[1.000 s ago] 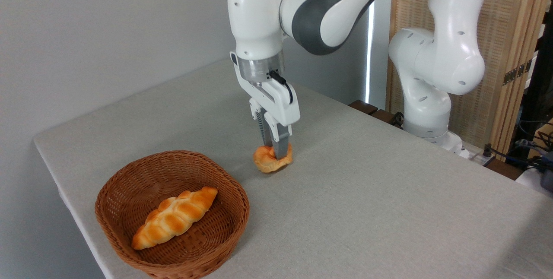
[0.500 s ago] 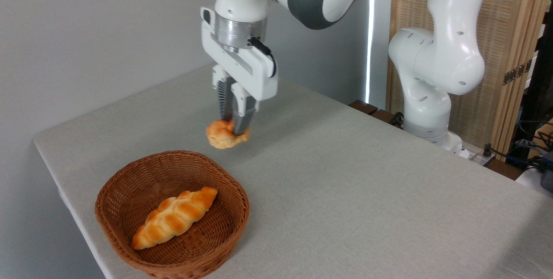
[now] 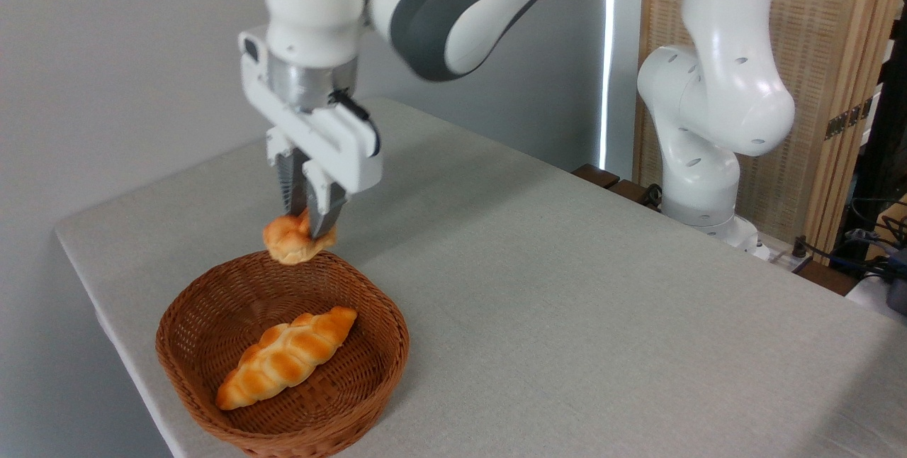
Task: Put bread into the basket
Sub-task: 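Lift the roll and carry it over the wicker basket, then lower the roll into the basket beside the braided loaf and open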
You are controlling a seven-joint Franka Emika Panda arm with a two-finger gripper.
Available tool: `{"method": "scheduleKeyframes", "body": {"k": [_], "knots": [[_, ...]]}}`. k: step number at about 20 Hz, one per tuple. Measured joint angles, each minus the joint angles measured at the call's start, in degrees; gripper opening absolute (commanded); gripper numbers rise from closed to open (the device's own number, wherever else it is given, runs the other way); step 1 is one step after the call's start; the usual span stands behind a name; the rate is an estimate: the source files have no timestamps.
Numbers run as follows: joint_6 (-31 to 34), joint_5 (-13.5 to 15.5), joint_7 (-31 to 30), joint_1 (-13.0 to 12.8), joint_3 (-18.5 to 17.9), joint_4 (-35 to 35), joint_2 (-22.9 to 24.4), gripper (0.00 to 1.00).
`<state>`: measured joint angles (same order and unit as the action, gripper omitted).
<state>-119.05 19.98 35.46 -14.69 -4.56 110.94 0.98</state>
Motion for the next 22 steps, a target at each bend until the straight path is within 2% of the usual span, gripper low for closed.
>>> {"method": "scheduleKeyframes", "body": {"k": [3, 7, 10, 11, 12, 17, 22], "knots": [[-1.09, 0.2, -2.52, -0.2, 0.72, -5.03, -5.88, 0.37], [-8.14, 1.2, -3.04, -0.38, 1.49, -7.09, -9.62, 0.37], [-9.35, 1.21, -3.05, -0.42, 2.51, -7.17, -10.62, 0.45], [-9.37, 1.21, -3.05, -0.42, 2.61, -7.22, -10.73, 0.53], [-9.37, 1.21, -3.05, -0.4, 2.61, -7.25, -10.77, 0.57], [-9.37, 1.21, -3.05, -0.16, 2.6, -7.26, -10.91, 0.56], [-9.37, 1.56, -3.05, 0.31, 2.6, -7.27, -10.91, 0.61]]}}
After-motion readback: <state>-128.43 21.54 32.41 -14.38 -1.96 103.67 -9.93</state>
